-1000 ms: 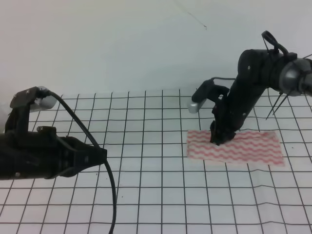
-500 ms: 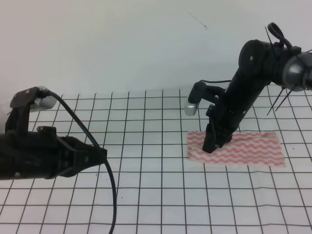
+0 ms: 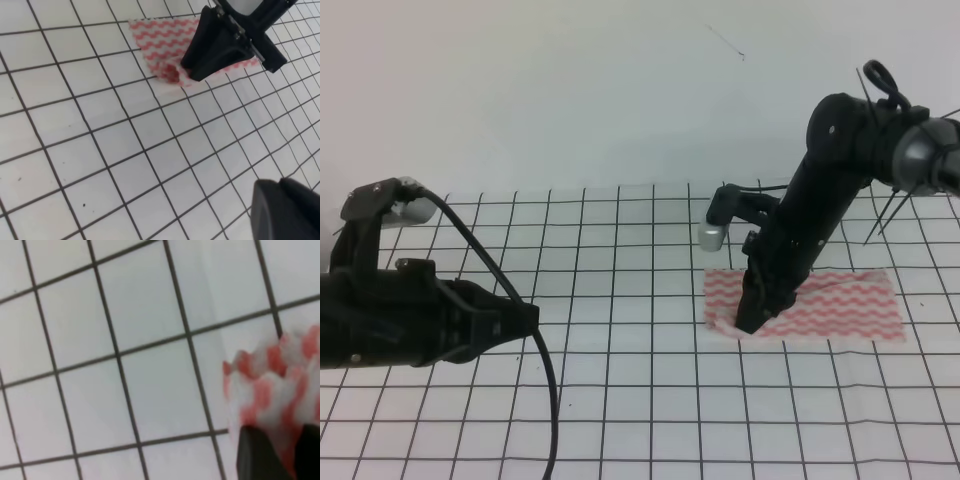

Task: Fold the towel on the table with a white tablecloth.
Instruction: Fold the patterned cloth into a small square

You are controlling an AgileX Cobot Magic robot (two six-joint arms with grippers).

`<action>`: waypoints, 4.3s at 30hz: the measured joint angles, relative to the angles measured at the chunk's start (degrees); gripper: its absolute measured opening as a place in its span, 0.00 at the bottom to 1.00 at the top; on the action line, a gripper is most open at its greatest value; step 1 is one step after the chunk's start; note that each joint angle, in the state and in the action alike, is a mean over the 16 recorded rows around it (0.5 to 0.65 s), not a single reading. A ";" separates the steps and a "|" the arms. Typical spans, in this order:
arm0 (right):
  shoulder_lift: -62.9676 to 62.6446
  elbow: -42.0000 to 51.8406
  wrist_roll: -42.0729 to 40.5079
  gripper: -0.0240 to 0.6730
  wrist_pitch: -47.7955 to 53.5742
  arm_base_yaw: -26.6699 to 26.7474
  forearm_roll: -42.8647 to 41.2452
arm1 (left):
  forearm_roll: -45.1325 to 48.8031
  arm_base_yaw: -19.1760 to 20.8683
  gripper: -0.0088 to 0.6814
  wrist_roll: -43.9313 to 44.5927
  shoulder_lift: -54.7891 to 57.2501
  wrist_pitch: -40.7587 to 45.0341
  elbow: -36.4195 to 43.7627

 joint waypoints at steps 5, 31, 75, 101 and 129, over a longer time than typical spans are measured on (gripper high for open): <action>0.42 -0.04 -1.54 0.30 1.25 0.00 1.05 | 0.00 0.00 0.01 0.33 0.00 0.00 0.00; 2.01 -1.77 -0.49 0.29 -4.27 0.00 -3.49 | 0.00 0.00 0.01 0.49 -0.11 -0.02 0.00; 4.45 -7.87 1.77 0.15 -8.45 0.00 -4.48 | 0.00 0.00 0.01 1.04 -0.26 -0.01 0.00; -19.38 15.52 24.52 0.11 -12.08 -13.26 -1.06 | -0.21 0.00 0.01 4.45 -5.90 1.38 0.00; -24.56 42.27 48.14 0.48 -29.24 -21.04 6.84 | -0.58 0.00 0.01 4.04 -6.14 2.46 0.00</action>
